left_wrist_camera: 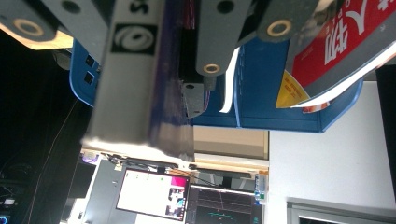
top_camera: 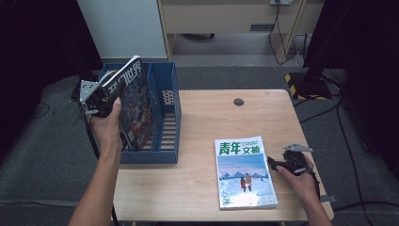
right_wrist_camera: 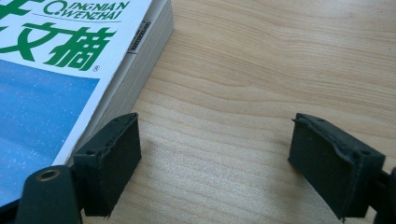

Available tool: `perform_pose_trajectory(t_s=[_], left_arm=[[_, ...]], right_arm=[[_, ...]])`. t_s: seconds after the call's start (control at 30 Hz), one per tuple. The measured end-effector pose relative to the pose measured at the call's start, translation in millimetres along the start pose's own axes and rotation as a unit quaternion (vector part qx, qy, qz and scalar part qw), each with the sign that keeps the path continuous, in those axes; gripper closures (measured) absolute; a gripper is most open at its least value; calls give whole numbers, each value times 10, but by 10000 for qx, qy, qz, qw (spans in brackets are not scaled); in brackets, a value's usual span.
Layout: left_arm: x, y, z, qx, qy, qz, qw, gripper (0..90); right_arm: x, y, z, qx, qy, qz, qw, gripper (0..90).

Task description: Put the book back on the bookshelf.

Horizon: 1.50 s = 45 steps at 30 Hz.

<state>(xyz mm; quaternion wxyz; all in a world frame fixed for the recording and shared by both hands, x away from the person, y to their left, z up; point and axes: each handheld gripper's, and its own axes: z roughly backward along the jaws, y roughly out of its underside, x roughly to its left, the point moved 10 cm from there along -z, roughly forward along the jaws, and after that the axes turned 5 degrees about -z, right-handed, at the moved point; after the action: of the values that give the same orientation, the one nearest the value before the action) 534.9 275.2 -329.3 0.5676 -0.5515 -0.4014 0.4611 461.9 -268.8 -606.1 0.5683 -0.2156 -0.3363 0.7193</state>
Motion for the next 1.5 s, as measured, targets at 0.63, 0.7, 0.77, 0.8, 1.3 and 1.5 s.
perform_pose_trajectory(t_s=[0.63, 0.7, 0.77, 0.8, 1.3, 1.5], left_arm=[[-40, 83, -69, -40, 47, 100, 9999, 817], [-43, 94, -77, -24, 56, 87, 9999, 817], [-42, 105, -82, -26, 56, 106, 9999, 817], [-41, 110, -84, -29, 54, 121, 9999, 817], [-36, 188, -106, -12, 42, 147, 9999, 817], [-79, 198, -119, -11, 76, 133, 9999, 816]], right_arm=[[4, -1, 0, -4, -18, 26, 10000, 166], [4, -1, 0, -4, -20, 24, 10000, 166], [3, -1, 0, -5, -19, 27, 10000, 166], [3, -1, 0, -5, -19, 28, 10000, 166], [3, -1, 0, -5, -18, 28, 10000, 166], [4, -1, 0, -5, -19, 26, 10000, 166]])
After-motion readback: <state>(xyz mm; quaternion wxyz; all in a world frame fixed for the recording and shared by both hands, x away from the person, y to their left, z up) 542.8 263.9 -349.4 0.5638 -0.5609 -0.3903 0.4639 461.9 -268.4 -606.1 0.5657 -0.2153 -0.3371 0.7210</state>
